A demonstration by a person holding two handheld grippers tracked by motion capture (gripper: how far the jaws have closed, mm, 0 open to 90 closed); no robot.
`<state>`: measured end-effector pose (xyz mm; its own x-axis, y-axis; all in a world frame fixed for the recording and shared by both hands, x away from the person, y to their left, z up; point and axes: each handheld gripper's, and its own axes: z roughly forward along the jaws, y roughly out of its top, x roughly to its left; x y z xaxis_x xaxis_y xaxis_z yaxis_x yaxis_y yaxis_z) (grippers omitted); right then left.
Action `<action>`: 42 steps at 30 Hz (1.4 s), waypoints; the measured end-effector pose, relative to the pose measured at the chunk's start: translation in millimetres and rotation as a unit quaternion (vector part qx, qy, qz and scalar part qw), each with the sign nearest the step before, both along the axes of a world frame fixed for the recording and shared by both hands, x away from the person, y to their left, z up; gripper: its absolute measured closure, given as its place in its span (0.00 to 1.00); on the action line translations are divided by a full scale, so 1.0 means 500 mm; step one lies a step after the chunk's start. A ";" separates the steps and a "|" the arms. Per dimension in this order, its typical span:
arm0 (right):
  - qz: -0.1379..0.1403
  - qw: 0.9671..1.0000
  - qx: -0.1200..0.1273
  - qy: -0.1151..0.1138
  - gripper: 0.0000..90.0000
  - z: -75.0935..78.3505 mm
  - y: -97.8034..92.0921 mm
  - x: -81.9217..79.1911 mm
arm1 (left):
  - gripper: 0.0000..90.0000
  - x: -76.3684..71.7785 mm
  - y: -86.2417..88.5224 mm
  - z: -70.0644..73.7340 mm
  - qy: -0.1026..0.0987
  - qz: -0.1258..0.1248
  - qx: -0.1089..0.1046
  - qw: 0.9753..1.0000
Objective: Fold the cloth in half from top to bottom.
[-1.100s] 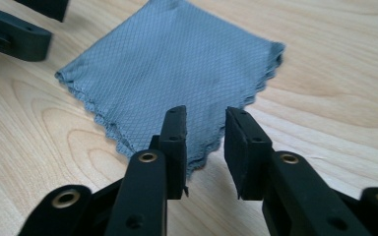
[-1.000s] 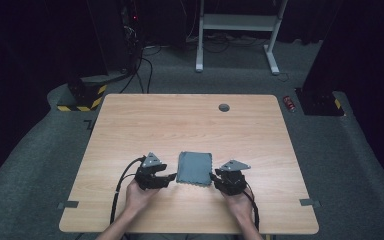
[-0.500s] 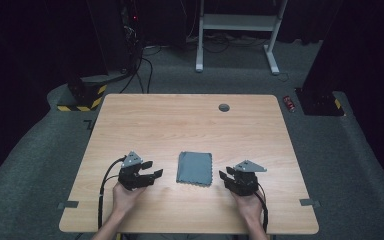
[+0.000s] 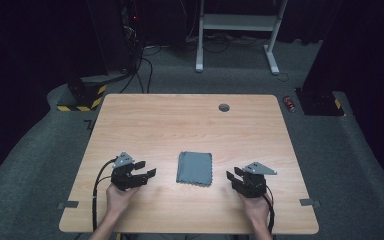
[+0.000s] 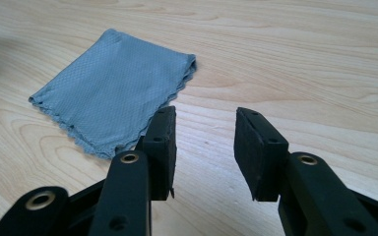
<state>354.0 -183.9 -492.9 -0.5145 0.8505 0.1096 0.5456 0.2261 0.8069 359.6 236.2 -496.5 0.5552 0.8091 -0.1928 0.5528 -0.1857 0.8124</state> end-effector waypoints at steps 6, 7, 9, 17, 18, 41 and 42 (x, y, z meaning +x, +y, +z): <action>-0.014 1.000 0.005 0.004 0.67 -0.003 -0.019 -0.002 | 0.44 -0.002 0.018 -0.008 0.005 0.014 0.000 1.000; -0.013 1.000 0.003 0.003 0.67 -0.004 -0.022 -0.002 | 0.44 -0.002 0.021 -0.010 0.006 0.015 0.000 1.000; -0.014 1.000 0.000 0.002 0.67 -0.006 -0.027 -0.003 | 0.43 -0.003 0.027 -0.012 0.007 0.020 0.000 1.000; -0.027 1.000 -0.001 0.008 0.66 -0.016 -0.041 -0.005 | 0.43 -0.003 0.046 -0.021 0.011 0.034 0.004 0.999; -0.029 1.000 -0.002 0.009 0.66 -0.018 -0.043 -0.005 | 0.44 -0.003 0.047 -0.022 0.011 0.036 0.004 0.999; -0.068 0.996 -0.048 0.025 0.66 -0.048 -0.082 -0.002 | 0.44 -0.003 0.092 -0.052 0.023 0.088 0.045 0.995; -0.071 0.996 -0.050 0.025 0.66 -0.049 -0.083 -0.002 | 0.44 -0.003 0.092 -0.054 0.022 0.091 0.049 0.994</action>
<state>353.2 -225.5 -517.2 -0.3850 0.9219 0.0436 0.6168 0.2219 0.7552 358.1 282.5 -523.4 0.3907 0.9115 -0.1285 0.6198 -0.1573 0.7689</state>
